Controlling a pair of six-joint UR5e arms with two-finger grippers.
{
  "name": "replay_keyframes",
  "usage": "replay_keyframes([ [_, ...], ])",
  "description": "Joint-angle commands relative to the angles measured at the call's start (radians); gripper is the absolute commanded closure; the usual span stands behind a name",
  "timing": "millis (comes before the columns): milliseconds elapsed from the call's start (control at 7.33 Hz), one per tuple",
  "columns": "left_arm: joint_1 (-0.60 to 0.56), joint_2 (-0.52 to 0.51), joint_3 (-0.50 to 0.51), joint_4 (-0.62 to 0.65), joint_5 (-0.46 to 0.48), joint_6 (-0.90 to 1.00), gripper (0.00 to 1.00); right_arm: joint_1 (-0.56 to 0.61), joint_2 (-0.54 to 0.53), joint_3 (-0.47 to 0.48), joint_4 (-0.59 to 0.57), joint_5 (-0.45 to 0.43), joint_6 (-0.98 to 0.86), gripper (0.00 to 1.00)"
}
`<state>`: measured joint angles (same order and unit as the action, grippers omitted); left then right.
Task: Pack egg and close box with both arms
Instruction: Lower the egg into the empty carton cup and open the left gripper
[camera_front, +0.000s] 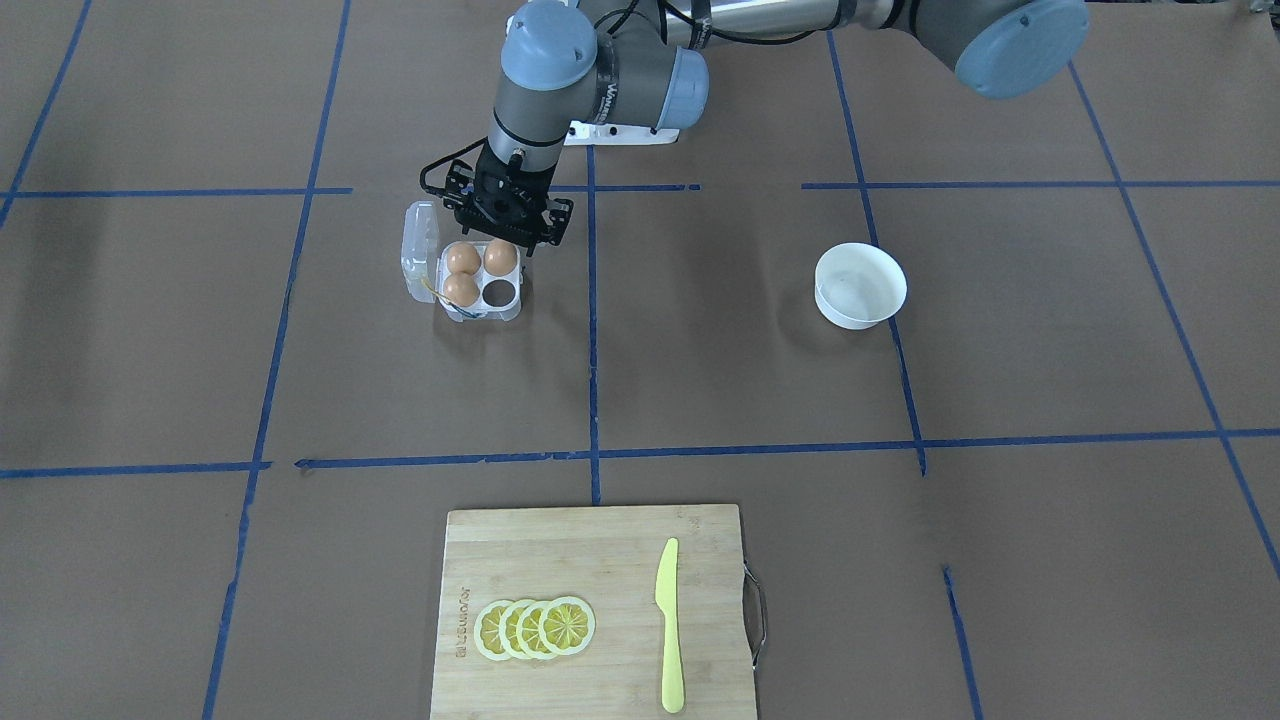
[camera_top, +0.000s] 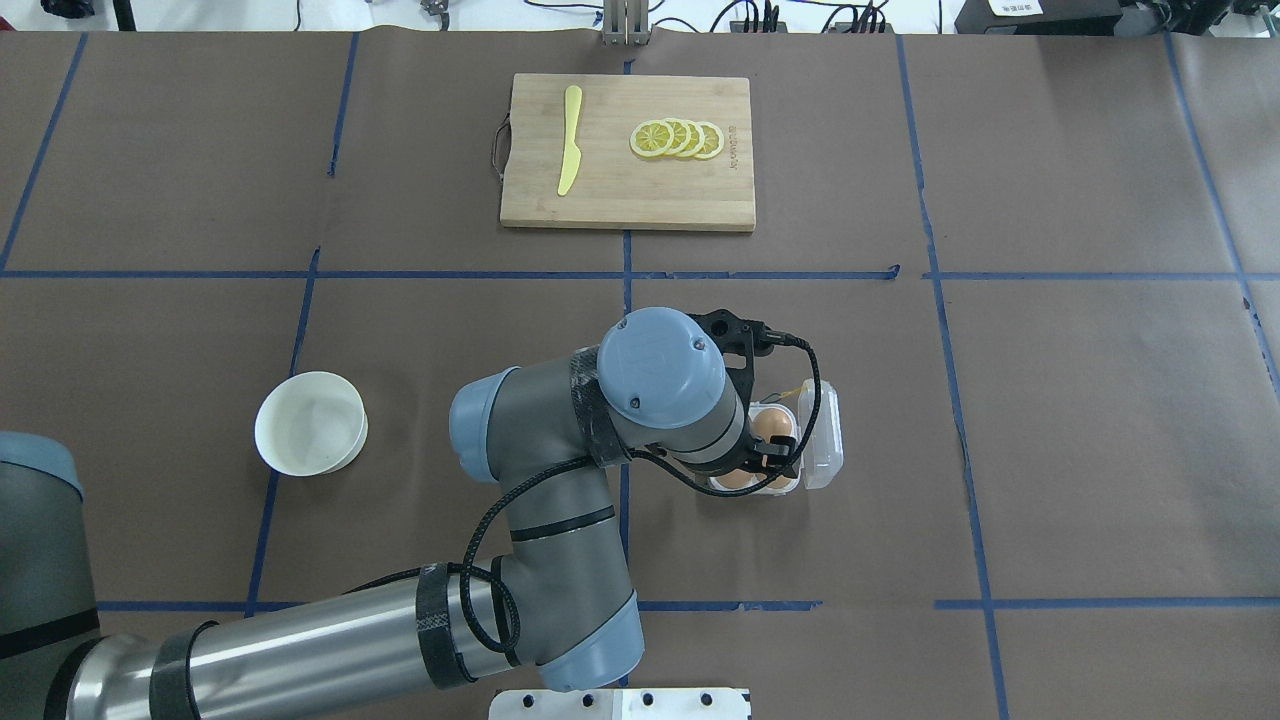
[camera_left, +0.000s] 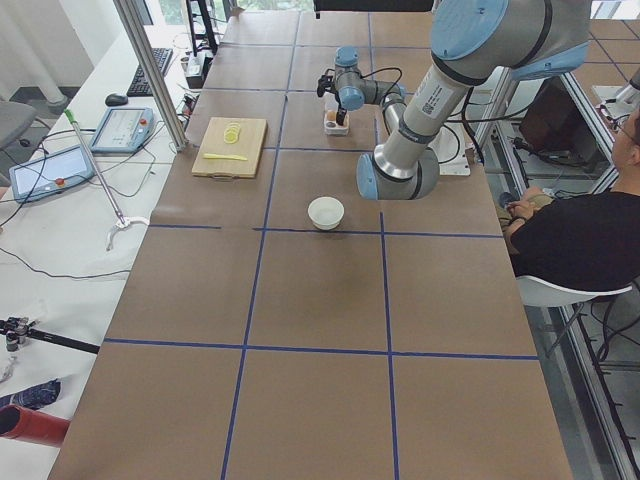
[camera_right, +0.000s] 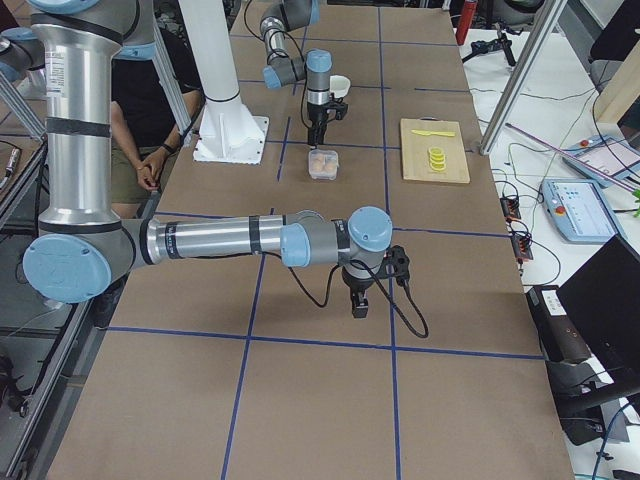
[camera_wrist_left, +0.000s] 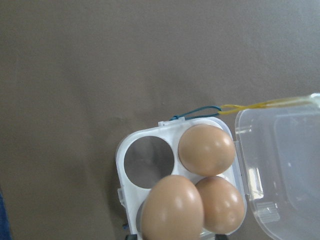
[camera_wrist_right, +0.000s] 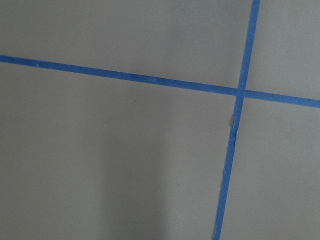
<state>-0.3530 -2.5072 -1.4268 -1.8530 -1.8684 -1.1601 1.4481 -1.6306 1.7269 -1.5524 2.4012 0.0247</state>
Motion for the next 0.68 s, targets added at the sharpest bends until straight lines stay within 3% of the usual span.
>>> replay_keyframes([
  [0, -0.001, 0.002, -0.004, 0.001, 0.0, 0.0, 0.1, 0.0, 0.0, 0.005, 0.0, 0.034, 0.001, 0.0],
  [273, -0.074, 0.036, -0.058, 0.032, -0.001, 0.011, 0.1, -0.033, 0.0, 0.014, 0.068, 0.093, 0.05, 0.0],
  [545, -0.191, 0.218, -0.305, 0.217, -0.076, 0.228, 0.11, -0.182, 0.012, 0.016, 0.342, 0.067, 0.476, 0.0],
])
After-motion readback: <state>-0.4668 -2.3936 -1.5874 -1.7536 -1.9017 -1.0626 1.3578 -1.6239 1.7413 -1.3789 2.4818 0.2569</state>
